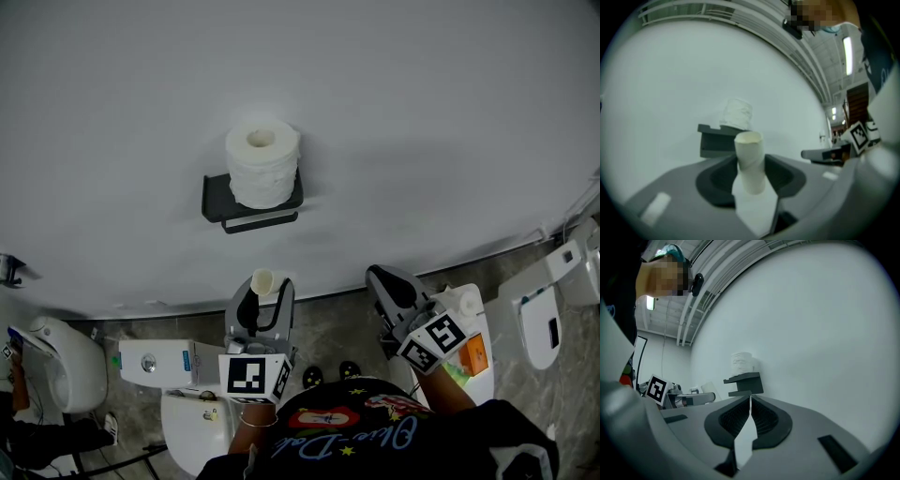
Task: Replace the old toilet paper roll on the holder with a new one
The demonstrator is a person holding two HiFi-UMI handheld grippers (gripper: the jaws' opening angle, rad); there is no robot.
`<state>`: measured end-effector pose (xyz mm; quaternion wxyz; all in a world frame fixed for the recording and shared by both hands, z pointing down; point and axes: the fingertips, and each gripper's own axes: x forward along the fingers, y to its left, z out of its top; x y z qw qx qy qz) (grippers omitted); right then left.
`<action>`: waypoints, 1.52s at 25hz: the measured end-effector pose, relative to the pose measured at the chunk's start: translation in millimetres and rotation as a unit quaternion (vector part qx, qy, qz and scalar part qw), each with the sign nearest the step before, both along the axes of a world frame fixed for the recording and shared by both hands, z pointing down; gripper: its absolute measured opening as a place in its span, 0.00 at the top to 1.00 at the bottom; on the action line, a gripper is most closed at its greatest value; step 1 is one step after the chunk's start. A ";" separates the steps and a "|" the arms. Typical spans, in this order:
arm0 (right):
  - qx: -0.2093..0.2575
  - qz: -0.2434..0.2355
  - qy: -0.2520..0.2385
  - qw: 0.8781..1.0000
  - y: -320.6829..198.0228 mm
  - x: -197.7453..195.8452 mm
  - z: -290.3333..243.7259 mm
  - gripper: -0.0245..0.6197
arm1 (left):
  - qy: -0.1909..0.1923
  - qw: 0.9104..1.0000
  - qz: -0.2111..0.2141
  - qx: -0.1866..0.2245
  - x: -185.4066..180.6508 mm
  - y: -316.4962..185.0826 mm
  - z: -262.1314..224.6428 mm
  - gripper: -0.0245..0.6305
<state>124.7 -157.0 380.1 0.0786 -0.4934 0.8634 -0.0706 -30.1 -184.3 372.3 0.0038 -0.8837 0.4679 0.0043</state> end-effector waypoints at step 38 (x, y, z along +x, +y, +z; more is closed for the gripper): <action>0.058 -0.370 0.604 0.704 -126.8 -139.9 -128.5 0.62 | 0.047 0.994 -0.096 -0.037 -82.2 14.7 17.8 0.69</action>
